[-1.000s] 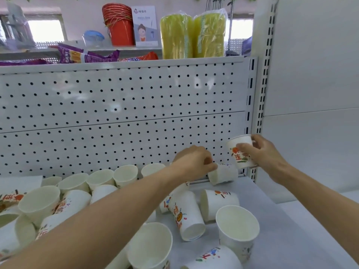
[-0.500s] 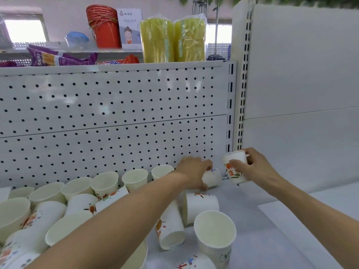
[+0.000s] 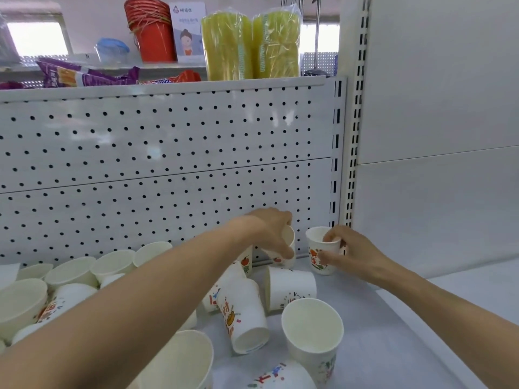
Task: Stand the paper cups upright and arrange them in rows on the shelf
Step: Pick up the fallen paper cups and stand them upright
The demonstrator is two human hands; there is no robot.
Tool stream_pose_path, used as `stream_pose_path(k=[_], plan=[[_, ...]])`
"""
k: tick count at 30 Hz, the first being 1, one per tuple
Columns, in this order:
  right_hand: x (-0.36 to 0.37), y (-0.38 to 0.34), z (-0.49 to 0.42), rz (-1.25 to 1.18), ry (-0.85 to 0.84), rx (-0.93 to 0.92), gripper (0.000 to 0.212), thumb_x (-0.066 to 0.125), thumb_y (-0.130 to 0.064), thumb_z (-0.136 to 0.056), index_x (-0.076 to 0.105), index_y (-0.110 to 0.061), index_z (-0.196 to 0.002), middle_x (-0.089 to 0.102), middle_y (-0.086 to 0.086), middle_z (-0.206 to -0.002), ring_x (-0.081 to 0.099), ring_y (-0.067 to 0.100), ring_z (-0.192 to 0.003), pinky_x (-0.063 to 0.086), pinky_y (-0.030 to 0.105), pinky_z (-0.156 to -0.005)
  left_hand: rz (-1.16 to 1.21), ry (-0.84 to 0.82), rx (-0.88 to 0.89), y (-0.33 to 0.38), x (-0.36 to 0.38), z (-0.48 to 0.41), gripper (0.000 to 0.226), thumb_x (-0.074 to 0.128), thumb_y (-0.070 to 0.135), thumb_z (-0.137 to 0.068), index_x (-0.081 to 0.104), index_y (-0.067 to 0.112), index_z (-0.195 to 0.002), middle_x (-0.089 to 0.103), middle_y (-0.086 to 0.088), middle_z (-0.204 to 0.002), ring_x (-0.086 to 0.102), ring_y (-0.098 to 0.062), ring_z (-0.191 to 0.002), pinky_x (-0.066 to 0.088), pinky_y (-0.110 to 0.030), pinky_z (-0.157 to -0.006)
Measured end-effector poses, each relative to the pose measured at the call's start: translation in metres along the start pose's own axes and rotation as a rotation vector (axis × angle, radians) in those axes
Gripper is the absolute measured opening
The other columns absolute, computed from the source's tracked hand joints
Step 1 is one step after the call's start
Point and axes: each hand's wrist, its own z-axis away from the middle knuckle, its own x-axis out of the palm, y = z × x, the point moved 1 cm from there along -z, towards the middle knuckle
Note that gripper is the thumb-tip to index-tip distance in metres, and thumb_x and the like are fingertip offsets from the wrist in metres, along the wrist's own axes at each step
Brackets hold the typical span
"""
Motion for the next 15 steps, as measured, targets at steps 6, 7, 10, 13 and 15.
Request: stream_pose_path(k=[6, 7, 10, 13, 15], plan=[[0.004, 0.000, -0.009, 0.033, -0.003, -0.044, 0.036, 0.073, -0.036, -0.080, 0.053, -0.027, -0.109, 0.050, -0.003, -0.117, 0.053, 0.011, -0.096, 0.041, 0.015, -0.068, -0.048, 0.069, -0.021, 0.000, 0.004, -0.004, 0.079, 0.074, 0.057, -0.070, 0.040, 0.024, -0.134, 0.056, 0.002, -0.122, 0.054, -0.021, -0.104, 0.048, -0.035, -0.082], [0.004, -0.001, -0.011, 0.028, 0.003, -0.045, 0.036, 0.073, -0.035, -0.080, 0.054, -0.026, -0.109, 0.050, -0.003, -0.119, 0.054, 0.012, -0.097, 0.041, 0.015, -0.068, -0.061, 0.105, -0.021, 0.001, 0.004, -0.005, 0.077, 0.074, 0.059, -0.070, 0.042, 0.024, -0.131, 0.057, 0.002, -0.119, 0.055, -0.020, -0.101, 0.048, -0.035, -0.080], [0.006, -0.002, -0.017, -0.006, 0.012, -0.043, 0.032, 0.072, -0.033, -0.082, 0.057, -0.022, -0.108, 0.052, -0.001, -0.121, 0.057, 0.005, -0.092, 0.043, 0.015, -0.064, -0.106, 0.199, -0.026, 0.005, 0.006, -0.006, 0.070, 0.068, 0.066, -0.071, 0.053, 0.022, -0.123, 0.060, 0.002, -0.114, 0.056, -0.020, -0.099, 0.050, -0.035, -0.081], [0.008, -0.003, -0.021, -0.001, 0.007, -0.049, 0.030, 0.071, -0.031, -0.084, 0.057, -0.021, -0.108, 0.052, -0.001, -0.123, 0.056, 0.000, -0.086, 0.042, 0.014, -0.061, -0.131, 0.215, -0.039, 0.006, 0.009, -0.007, 0.065, 0.059, 0.068, -0.077, 0.061, 0.018, -0.120, 0.059, 0.000, -0.117, 0.057, -0.022, -0.103, 0.049, -0.035, -0.080], [0.009, -0.003, -0.022, 0.006, 0.001, -0.052, 0.031, 0.071, -0.032, -0.084, 0.056, -0.022, -0.109, 0.052, -0.001, -0.123, 0.057, 0.001, -0.086, 0.042, 0.014, -0.061, -0.164, 0.225, -0.041, 0.006, 0.011, -0.008, 0.063, 0.051, 0.070, -0.081, 0.064, 0.019, -0.114, 0.060, 0.000, -0.113, 0.058, -0.022, -0.097, 0.049, -0.034, -0.075]])
